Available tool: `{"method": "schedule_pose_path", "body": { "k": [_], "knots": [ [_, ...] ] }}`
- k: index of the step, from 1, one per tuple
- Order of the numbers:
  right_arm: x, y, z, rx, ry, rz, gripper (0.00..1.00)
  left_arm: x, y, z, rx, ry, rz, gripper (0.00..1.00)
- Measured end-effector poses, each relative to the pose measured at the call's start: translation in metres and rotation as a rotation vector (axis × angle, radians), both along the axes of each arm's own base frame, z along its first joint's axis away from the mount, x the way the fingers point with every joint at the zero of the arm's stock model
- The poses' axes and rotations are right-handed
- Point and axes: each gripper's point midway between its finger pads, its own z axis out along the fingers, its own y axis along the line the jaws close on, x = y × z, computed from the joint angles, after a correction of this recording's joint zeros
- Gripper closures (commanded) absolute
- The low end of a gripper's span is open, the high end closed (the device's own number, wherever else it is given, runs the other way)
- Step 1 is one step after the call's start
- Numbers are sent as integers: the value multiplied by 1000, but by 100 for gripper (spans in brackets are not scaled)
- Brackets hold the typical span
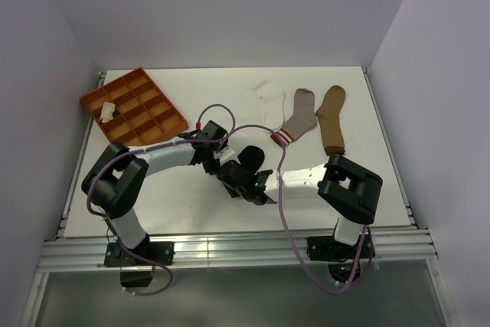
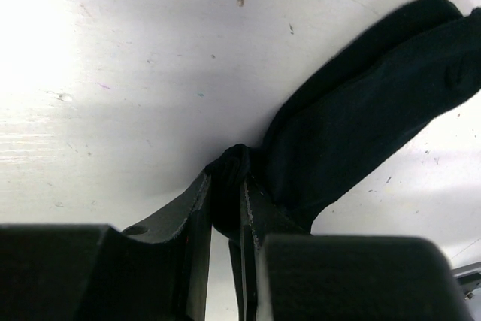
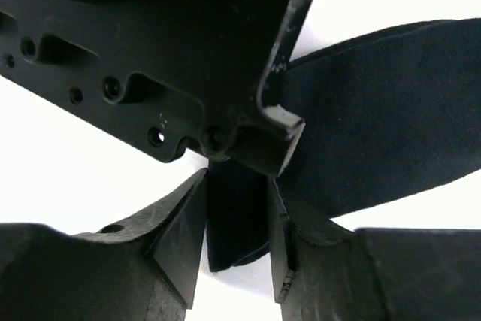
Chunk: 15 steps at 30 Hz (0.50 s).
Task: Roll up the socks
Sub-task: Roll the sock at the center of the board.
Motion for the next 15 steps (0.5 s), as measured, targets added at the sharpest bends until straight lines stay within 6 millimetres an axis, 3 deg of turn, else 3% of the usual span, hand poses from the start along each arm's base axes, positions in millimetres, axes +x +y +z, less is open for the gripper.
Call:
{"method": "schedule_pose_path", "body": {
  "k": [2,3,6,8,9,12,15],
  "knots": [
    [1,1,0,-2,-3,-7,76,1,2,0,1,1,5,79],
    [1,1,0,-2,-3,-9,88,1,2,0,2,1,6,72],
    [1,1,0,-5,-1,-7,100,1,3,-1,5,-3,7,54],
    [1,3,0,3,8,3,100,2,3,1,-1,-15,12,43],
    [1,5,1,14,17,13,100,4,4,2,-2,-22,16,33],
    [2,10,2,64,64,48,100,6,8,8,-12,-49,36,20],
    [3,11,3,137,145,85,100,8,22,10,2,-73,79,13]
  ]
}}
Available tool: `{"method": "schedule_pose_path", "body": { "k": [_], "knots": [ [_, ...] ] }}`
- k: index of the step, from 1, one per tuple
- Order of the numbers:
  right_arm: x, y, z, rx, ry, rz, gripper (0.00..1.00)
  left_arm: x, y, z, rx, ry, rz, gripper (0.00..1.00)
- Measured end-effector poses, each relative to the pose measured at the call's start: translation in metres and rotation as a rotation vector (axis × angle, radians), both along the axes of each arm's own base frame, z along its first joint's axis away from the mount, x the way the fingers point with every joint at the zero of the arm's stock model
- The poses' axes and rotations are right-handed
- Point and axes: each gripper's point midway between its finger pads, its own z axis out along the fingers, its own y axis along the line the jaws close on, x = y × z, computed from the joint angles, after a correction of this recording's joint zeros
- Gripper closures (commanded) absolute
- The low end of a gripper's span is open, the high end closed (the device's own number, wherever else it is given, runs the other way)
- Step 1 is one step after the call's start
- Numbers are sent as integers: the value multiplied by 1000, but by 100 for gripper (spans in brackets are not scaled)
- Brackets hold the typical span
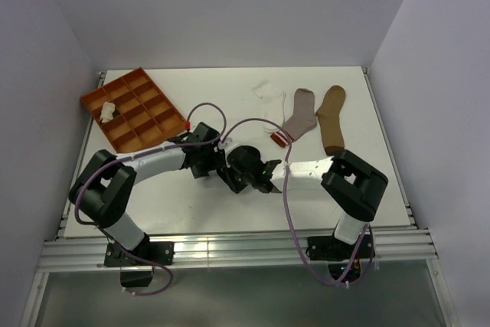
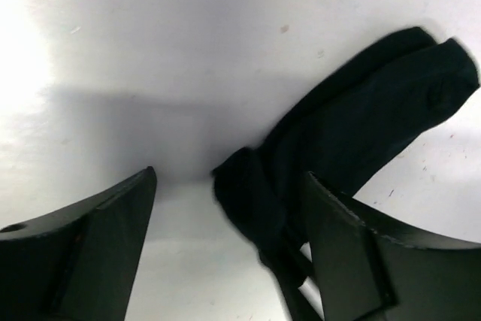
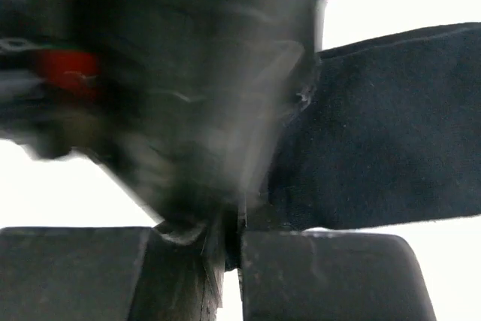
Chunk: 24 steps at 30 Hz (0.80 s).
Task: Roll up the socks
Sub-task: Roll the sock at the center of the board.
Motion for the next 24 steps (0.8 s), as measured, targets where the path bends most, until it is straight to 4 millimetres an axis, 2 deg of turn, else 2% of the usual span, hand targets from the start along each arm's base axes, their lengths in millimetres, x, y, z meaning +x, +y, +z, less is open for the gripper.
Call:
{"method": "schedule_pose_path", "body": {
  "k": [6,11,18,24],
  "knots": [
    [2,1,1,186,210,59,100,-8,25,9,-13,-25,69,13],
    [0,7,1,369,384,99,100,-12,36,21,-68,-76,117,14],
    [-6,2,0,583,637,80,100,-26,35,13,-140,-74,130,21],
    [-10,3,-1,658,785,54,100,-30,26,12,-174,-70,115,25]
  ]
}}
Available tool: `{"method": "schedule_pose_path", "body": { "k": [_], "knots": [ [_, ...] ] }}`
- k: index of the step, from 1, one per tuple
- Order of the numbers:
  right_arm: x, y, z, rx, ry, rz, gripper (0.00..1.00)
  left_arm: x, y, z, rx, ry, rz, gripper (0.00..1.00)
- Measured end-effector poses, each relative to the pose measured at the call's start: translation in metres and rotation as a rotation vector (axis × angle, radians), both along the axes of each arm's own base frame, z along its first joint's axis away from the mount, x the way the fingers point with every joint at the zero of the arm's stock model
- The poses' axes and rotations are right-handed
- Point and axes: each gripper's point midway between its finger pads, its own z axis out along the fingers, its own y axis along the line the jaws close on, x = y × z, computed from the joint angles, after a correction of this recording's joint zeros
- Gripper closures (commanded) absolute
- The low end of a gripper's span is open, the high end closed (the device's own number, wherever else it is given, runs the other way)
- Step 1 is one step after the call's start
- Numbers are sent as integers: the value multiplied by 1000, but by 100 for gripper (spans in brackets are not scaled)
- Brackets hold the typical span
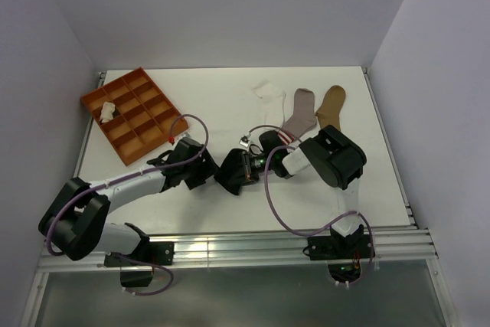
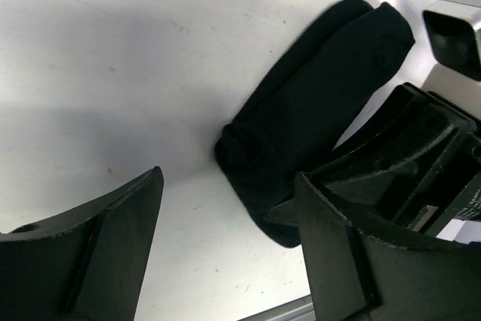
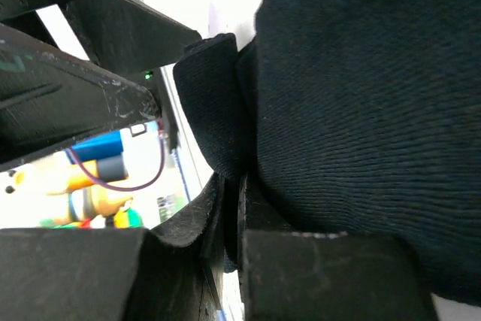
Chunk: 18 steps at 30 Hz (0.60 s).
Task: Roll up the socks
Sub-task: Roll the sock at the center of the board.
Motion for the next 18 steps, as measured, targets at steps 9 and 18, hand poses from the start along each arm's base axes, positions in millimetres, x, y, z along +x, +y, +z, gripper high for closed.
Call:
{"method": "schedule_pose_path", "body": {
  "k": [9,18],
  "knots": [
    [-3,-2,0,1,96,-6,100,-2,-10,-11,-4,23,-1,37],
    [-2,-1,1,-13,154,-25,100,3,-16,-18,-11,37,6,58]
  ]
}}
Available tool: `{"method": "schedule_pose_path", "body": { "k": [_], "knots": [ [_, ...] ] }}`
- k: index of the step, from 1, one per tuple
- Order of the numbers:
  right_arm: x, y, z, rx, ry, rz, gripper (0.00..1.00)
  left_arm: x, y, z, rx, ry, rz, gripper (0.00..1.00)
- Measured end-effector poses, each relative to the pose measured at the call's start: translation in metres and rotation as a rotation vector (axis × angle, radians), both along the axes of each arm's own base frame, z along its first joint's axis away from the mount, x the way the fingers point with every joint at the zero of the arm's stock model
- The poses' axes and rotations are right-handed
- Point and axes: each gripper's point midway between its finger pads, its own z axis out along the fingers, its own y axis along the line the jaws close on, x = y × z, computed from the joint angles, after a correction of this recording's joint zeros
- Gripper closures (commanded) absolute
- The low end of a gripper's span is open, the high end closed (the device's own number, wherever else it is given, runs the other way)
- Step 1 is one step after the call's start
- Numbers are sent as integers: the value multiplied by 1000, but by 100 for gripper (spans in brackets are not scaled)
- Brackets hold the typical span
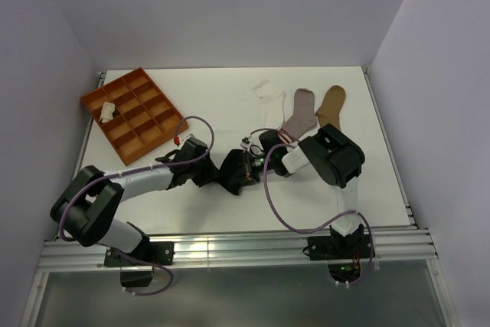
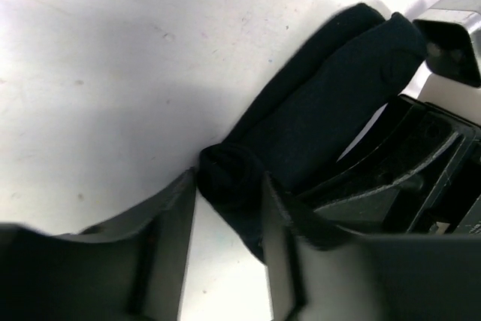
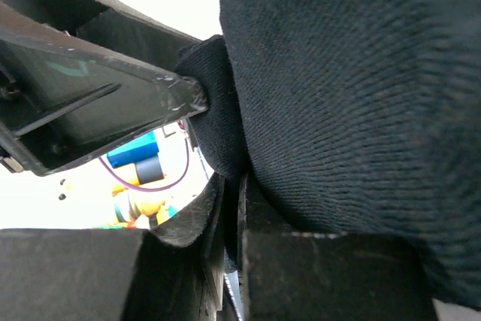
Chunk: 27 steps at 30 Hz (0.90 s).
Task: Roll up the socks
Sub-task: Roll the sock at the center of the board.
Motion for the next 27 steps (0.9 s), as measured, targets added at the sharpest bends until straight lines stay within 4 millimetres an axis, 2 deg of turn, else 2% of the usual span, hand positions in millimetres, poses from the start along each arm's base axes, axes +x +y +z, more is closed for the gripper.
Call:
{"method": "schedule_pose_path", "body": {
  "k": [3,4,6,7,9,10,14,18,22,27],
  "knots": [
    [1,0,0,-2,27,-13,99,2,-3,-2,-10,3,-1,67],
    [1,1,0,-2,35,-17,97,3,-4,-3,-9,4,-1,76],
    [1,1,0,-2,43,-21,90,5,-7,-3,-10,6,-6,83],
    [1,1,0,-4,44,-24,82,6,-8,-3,-6,7,-12,92],
    [1,0,0,-5,37,-25,76,10,-11,-2,-2,9,-23,99],
    [1,0,1,-9,28,-28,70,11,-13,-3,3,12,-32,100],
    [8,-5,5,-75,-73,-56,61,16,-19,-3,25,20,-69,100],
    [17,-15,11,-193,-229,-102,58,18,-20,-2,54,27,-100,100],
    [30,-27,28,-326,-439,-160,58,19,-20,-2,83,34,-129,100],
    [25,-20,55,-432,-717,-181,56,19,-20,-2,102,39,-150,100]
  ]
}}
